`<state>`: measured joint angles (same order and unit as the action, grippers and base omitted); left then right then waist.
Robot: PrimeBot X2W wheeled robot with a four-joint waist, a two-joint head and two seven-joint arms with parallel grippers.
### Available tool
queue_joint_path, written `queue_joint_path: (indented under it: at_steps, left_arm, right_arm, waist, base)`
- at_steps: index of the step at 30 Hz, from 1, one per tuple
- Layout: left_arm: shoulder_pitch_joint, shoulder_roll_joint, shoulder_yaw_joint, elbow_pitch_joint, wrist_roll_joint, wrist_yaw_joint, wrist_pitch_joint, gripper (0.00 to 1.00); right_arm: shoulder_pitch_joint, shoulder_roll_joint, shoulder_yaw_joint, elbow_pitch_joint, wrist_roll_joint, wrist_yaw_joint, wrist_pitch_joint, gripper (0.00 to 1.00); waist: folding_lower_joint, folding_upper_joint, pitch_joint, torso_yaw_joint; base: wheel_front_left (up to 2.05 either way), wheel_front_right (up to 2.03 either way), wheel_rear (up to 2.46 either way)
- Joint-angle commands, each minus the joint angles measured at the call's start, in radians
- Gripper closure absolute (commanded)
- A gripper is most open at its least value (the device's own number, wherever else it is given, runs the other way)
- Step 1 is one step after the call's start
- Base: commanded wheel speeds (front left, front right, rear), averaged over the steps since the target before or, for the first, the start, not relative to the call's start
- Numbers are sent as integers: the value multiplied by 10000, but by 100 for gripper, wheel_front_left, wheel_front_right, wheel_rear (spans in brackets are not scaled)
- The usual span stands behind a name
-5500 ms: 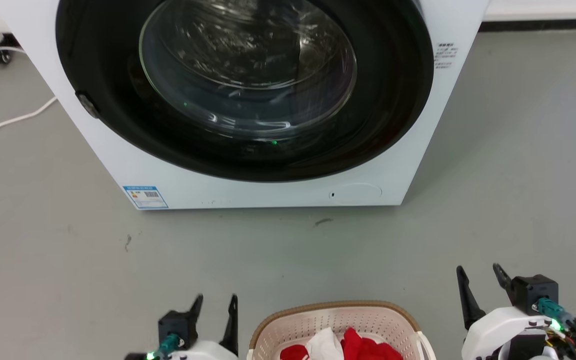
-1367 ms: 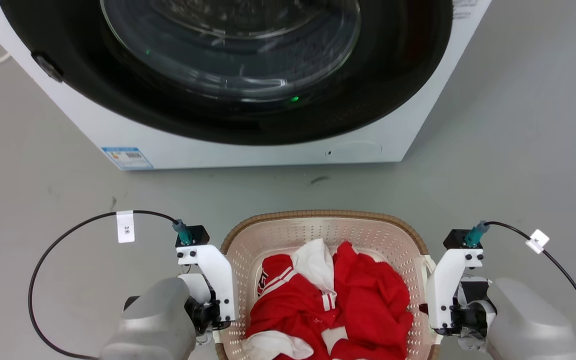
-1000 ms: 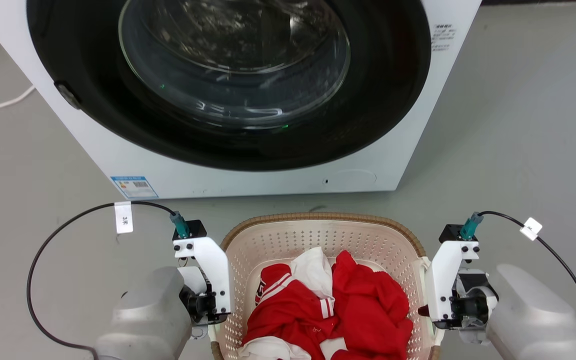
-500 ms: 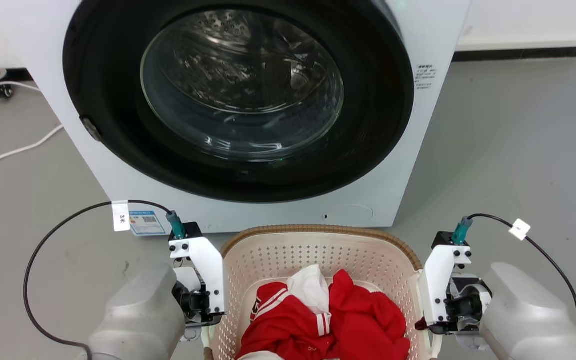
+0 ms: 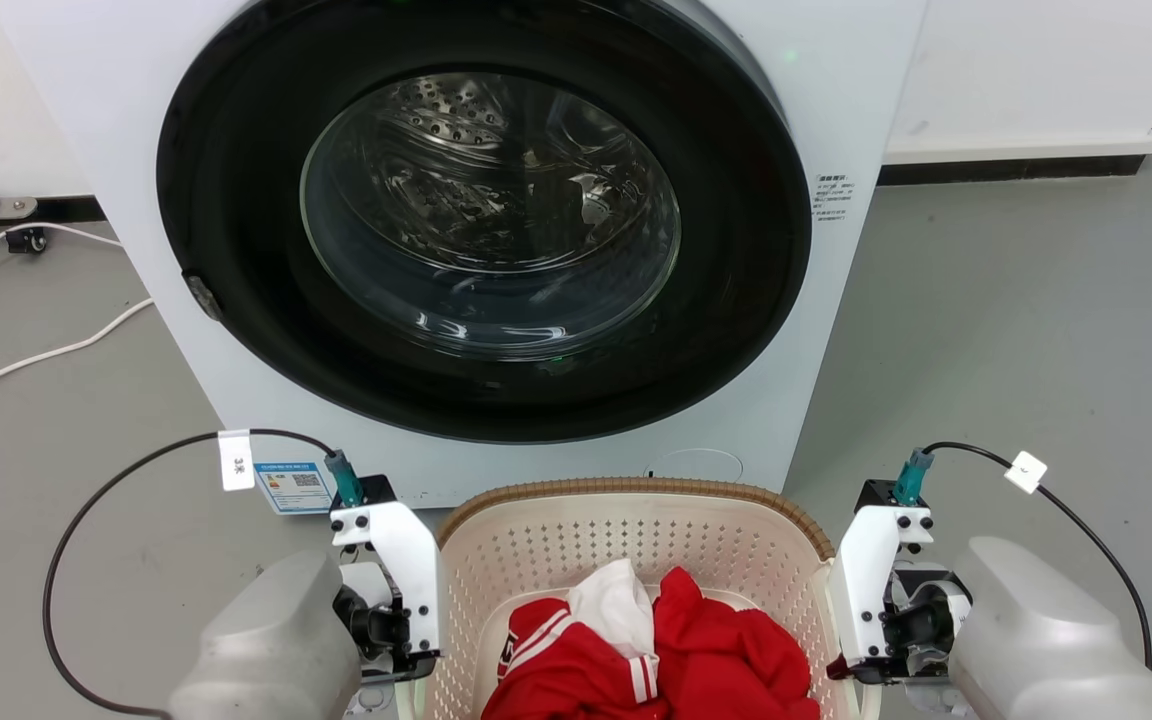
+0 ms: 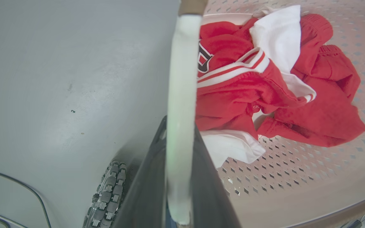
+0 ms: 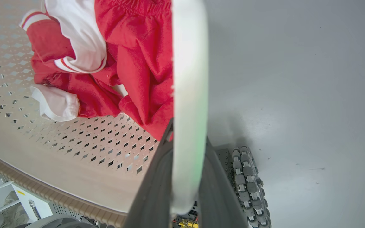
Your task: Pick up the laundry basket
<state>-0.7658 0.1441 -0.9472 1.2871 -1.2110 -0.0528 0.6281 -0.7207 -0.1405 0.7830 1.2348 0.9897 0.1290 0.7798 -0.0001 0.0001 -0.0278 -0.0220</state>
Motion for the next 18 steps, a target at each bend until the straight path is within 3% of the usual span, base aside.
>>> queue_joint_path:
  at_steps: [1, 18]
  left_arm:
    - [71, 29, 56, 6, -57, 4, 23, 100]
    - [212, -64, 24, 9, -97, -37, 56, 100]
  right_arm:
    - [-133, 62, 30, 29, 35, 32, -10, 100]
    - [33, 123, 184, 160, 146, 32, -72, 100]
  waist:
    - [1, -1, -19, 1]
    - [1, -1, -111, -9]
  base:
    - [0, 0, 0]
    - [0, 0, 0]
